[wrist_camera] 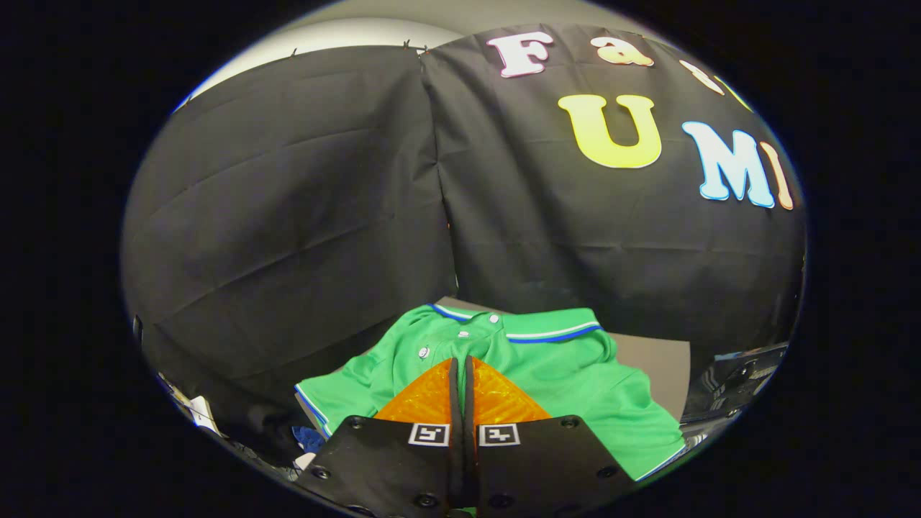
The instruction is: Put the clothes into the washing machine and then close the washing machine lid.
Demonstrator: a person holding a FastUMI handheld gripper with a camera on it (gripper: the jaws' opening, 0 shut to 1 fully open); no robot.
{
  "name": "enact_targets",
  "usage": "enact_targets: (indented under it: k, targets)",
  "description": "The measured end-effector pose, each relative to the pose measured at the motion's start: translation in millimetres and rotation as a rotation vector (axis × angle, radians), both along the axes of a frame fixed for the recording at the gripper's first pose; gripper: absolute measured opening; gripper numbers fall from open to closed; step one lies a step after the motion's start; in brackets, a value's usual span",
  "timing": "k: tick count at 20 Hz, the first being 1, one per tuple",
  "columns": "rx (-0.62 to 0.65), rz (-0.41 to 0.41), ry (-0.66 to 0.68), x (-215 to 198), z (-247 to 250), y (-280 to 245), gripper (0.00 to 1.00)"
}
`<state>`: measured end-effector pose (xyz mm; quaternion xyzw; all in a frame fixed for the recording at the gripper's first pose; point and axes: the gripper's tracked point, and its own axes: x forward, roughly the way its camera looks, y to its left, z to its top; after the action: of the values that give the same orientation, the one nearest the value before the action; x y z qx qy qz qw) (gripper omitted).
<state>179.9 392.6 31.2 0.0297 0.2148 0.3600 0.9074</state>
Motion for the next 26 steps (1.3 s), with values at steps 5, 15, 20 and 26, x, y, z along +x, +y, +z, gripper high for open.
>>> enact_targets:
  k: [5, 15, 20, 26]
  targets:
    - [0.072, -0.009, -0.027, 1, 27, -38, 0.01]
    - [0.118, -0.112, -0.102, 24, 60, -120, 0.01]
    - [0.134, -0.177, -0.088, 34, 61, -167, 0.01]
    - [0.117, -0.261, -0.094, 42, 53, -227, 0.01]
